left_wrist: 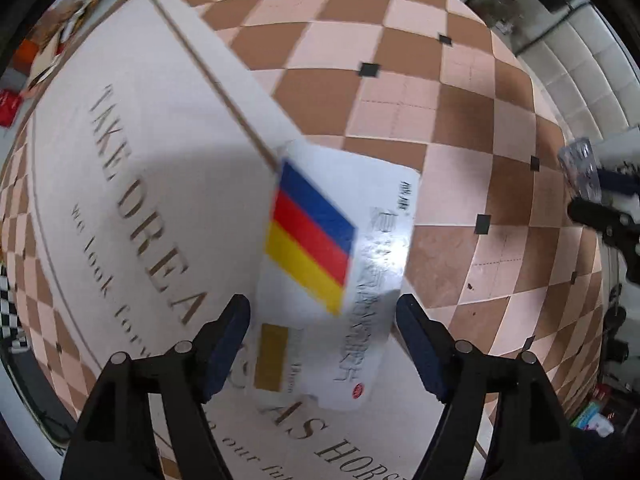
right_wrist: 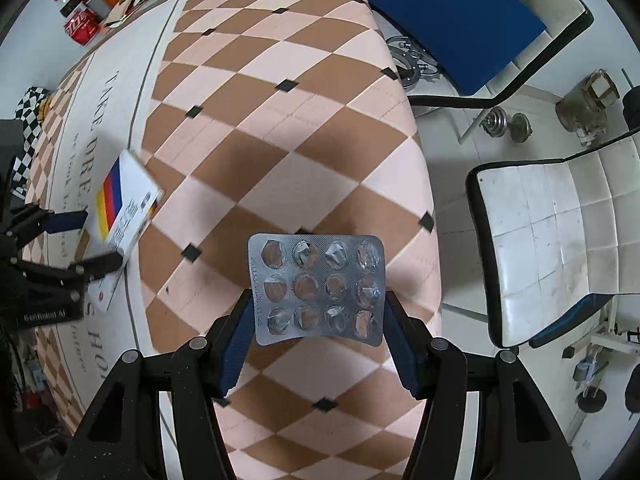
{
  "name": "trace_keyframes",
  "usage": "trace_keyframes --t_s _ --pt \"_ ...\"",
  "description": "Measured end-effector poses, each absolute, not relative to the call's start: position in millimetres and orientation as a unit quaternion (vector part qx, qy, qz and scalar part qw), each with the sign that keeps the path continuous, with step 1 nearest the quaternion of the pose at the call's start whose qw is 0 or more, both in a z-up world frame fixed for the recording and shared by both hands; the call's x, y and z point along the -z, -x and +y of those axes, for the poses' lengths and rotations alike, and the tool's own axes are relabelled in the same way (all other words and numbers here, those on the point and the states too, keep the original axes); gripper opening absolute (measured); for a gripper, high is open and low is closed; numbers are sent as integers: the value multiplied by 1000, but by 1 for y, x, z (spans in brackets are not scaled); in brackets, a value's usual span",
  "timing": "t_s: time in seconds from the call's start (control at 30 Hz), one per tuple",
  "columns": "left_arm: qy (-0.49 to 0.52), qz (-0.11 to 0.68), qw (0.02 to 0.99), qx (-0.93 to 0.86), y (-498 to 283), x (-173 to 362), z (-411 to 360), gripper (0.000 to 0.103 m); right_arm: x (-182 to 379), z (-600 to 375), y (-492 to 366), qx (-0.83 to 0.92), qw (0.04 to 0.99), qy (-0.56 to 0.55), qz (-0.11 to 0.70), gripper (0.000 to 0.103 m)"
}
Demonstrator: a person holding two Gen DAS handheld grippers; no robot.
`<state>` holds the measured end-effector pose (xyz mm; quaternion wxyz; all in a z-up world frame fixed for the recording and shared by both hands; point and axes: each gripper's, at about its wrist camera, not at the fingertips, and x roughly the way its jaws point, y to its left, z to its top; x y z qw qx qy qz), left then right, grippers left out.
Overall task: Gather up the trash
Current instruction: 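Lift the striped medicine box with the left tool while the right tool holds the blister pack, then carry the medicine box and blister pack to the bin and release both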
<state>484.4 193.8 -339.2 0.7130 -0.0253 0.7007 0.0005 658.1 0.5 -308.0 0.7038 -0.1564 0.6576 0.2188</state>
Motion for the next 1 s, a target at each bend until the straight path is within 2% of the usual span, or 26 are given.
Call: trace_keyframes --t_s 0.07,0.23,0.5,0.77,1.0 --pt "-7 709 706 -5 -489 345 184 75 310 1 -664 -217 704 156 658 63" --pt "-12 707 707 -10 -495 346 176 77 315 2 -671 -214 701 156 662 63" --pt "-10 698 716 -9 -493 341 171 71 321 8 -669 -218 696 160 665 63" --pt "-14 680 733 -29 -456 323 164 71 315 6 -661 -219 704 154 658 63" --pt "28 635 768 -75 -401 279 148 71 293 -7 -630 -228 718 144 641 63"
